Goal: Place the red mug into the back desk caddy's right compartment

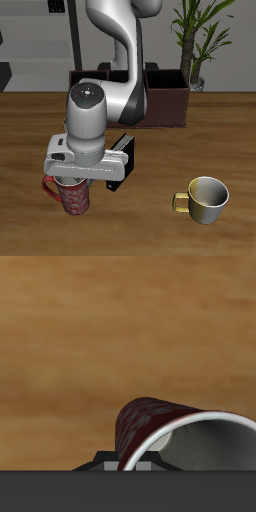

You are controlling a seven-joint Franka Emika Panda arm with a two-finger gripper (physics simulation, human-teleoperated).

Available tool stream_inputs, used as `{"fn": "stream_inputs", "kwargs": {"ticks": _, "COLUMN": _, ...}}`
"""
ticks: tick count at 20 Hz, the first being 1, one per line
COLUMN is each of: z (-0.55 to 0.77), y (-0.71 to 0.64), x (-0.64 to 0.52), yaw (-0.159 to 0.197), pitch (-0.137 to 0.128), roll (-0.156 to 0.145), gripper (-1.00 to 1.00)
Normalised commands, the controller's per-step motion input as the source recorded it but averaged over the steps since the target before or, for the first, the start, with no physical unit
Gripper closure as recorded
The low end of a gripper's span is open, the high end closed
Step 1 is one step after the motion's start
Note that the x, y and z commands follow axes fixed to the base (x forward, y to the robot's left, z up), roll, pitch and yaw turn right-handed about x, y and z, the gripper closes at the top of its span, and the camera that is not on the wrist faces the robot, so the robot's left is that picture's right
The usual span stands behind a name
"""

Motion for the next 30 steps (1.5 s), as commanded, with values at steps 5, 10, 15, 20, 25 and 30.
{"fn": "stream_inputs", "kwargs": {"ticks": 5, "z": 0.31, "y": -0.15, "x": -0.05, "yaw": 0.008, "pitch": -0.062, "roll": -0.058, "gripper": 1.0}}
{"fn": "stream_inputs", "kwargs": {"ticks": 10, "z": 0.53, "y": -0.1, "x": -0.16, "yaw": -0.028, "pitch": -0.07, "roll": -0.041, "gripper": 1.0}}
{"fn": "stream_inputs", "kwargs": {"ticks": 15, "z": 0.71, "y": -0.07, "x": -0.29, "yaw": -0.034, "pitch": -0.082, "roll": -0.041, "gripper": 1.0}}
{"fn": "stream_inputs", "kwargs": {"ticks": 20, "z": 0.71, "y": -0.15, "x": -0.44, "yaw": -0.056, "pitch": -0.059, "roll": -0.057, "gripper": 1.0}}
{"fn": "stream_inputs", "kwargs": {"ticks": 25, "z": 0.5, "y": 0.03, "x": -0.51, "yaw": 0.014, "pitch": -0.052, "roll": 0.016, "gripper": 1.0}}
{"fn": "stream_inputs", "kwargs": {"ticks": 30, "z": 0.33, "y": -0.03, "x": -0.42, "yaw": -0.022, "pitch": -0.013, "roll": -0.024, "gripper": 1.0}}
